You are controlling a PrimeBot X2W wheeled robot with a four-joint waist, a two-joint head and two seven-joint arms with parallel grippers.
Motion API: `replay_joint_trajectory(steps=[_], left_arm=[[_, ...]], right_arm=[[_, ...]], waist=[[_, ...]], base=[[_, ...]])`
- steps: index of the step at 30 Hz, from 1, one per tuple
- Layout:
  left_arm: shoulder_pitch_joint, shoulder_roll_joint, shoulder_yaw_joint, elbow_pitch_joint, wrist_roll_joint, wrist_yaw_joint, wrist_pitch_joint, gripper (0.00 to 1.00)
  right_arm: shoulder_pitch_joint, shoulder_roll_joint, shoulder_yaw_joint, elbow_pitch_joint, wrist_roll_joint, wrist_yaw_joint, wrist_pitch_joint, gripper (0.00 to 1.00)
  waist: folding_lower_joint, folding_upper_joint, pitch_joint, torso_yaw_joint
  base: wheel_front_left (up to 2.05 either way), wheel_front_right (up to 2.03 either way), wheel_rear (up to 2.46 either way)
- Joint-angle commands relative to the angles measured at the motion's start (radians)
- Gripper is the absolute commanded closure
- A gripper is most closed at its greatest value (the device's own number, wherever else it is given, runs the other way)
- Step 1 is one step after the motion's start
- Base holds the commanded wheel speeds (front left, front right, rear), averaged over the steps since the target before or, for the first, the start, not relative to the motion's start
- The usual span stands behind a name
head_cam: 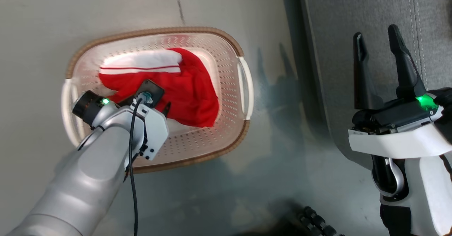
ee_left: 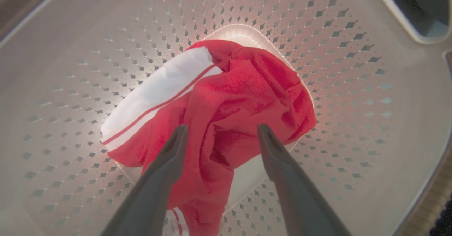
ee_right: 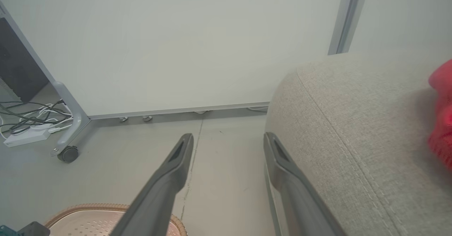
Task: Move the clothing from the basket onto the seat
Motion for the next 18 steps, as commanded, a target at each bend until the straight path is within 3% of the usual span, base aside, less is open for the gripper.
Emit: replay_joint_trajectory(steps=[1,9,16,17,18], left_arm=[[-0.039,0.004,-0.007,0.031,0.011,-0.006,0.013,0.00],[-0.126,0.025,-0.053,0.204,0.051,-0.024,0.075,0.00],[-0.152,0.018,-0.066,0.307,0.049,-0.026,0.099,0.00],[-0.154,0.018,-0.067,0.316,0.047,-0.026,0.100,0.07],[-0.154,0.018,-0.067,0.316,0.047,-0.026,0.100,0.07]], right_arm=[[-0.021,-0.003,0.004,0.000,0.015,0.000,-0.013,0.00],[-0.050,-0.003,0.041,-0.007,0.069,0.000,-0.022,0.00],[-0.012,-0.003,0.029,-0.033,0.083,0.000,-0.021,0.00],[-0.008,-0.003,0.029,-0.035,0.084,0.000,-0.021,0.00],[-0.008,-0.003,0.029,-0.035,0.084,0.000,-0.021,0.00]], waist=[[0.0000,0.0000,0.088,-0.077],[0.0000,0.0000,0.161,-0.149],[0.0000,0.0000,0.171,-0.155],[0.0000,0.0000,0.171,-0.155],[0.0000,0.0000,0.171,-0.155]], base=[[0.00,0.00,0.00],[0.00,0.00,0.00],[0.00,0.00,0.00],[0.00,0.00,0.00],[0.00,0.00,0.00]])
